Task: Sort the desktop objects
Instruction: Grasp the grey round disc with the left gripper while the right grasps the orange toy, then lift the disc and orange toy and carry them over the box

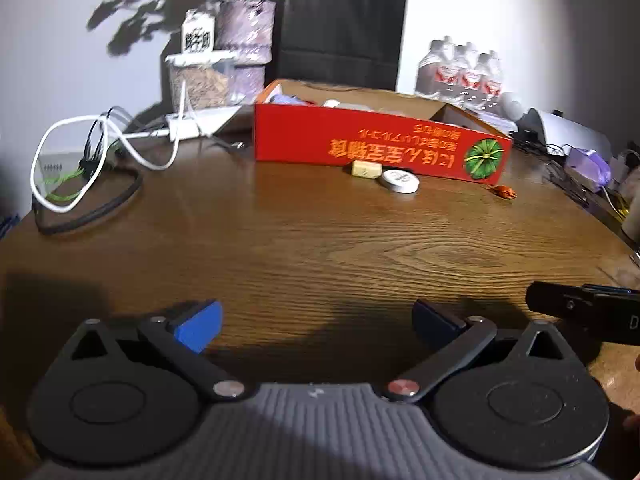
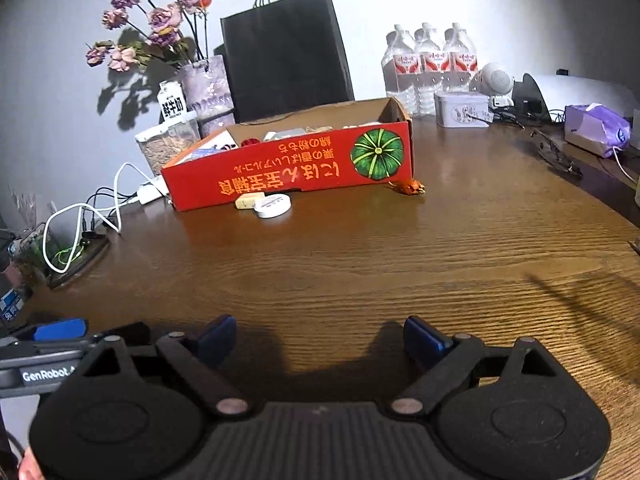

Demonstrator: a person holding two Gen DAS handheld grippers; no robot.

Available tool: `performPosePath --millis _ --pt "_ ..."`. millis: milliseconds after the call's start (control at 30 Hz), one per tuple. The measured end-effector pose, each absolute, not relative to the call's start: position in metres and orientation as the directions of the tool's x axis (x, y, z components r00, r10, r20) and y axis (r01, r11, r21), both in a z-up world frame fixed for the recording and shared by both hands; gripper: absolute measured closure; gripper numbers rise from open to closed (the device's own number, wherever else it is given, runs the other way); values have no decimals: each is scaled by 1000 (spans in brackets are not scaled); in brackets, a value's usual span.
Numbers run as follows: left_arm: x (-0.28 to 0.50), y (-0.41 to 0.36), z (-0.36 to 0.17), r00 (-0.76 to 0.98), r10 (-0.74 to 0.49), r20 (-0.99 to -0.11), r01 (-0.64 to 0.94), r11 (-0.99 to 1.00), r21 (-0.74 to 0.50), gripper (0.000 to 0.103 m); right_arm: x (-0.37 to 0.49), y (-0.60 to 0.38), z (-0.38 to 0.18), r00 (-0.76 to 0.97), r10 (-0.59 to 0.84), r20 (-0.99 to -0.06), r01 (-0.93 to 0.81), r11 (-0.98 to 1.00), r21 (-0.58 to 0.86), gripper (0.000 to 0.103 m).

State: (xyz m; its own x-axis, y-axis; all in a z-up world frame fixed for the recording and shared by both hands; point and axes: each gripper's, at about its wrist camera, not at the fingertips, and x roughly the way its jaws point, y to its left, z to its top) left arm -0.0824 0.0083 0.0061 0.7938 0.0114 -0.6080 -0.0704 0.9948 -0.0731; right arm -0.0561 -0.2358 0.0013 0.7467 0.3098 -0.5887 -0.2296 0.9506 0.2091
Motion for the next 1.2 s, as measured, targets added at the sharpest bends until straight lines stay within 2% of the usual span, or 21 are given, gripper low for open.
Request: performPosePath --millis 133,300,367,500,600,767,833,900,967,1200 --pt "-70 -1 12 776 -9 -630 -23 999 -43 0 -35 -241 9 780 269 -564 -225 963 149 13" --pt "-37 -26 24 850 -40 -525 80 995 53 0 16 -244 14 835 146 -530 -176 984 -5 16" --pt "-12 -37 26 867 -46 -495 103 991 88 5 43 -247 14 828 157 -539 -193 981 -11 23" --pt "45 -54 22 822 -118 -557 169 985 40 28 92 -247 7 805 166 -569 -221 975 -28 37" --pt "81 -60 11 774 -88 -627 137 990 30 36 118 -248 -2 782 158 -603 -222 975 -32 48" --pt "103 -60 5 765 -76 -640 102 995 4 41 135 -255 -4 762 207 -613 -247 969 20 65" --pt "106 -59 6 773 -72 -630 76 997 -20 46 132 -256 -5 766 215 -606 -252 967 24 85" --pt "106 -59 6 780 -63 -623 46 998 -43 51 129 -254 -5 769 217 -602 -258 966 19 88" --pt "102 -60 6 784 -87 -615 64 996 -60 63 127 -253 -5 767 230 -599 -268 963 26 88" --pt "67 -56 8 790 -95 -605 40 994 -104 63 95 -245 3 766 296 -570 -318 946 65 89"
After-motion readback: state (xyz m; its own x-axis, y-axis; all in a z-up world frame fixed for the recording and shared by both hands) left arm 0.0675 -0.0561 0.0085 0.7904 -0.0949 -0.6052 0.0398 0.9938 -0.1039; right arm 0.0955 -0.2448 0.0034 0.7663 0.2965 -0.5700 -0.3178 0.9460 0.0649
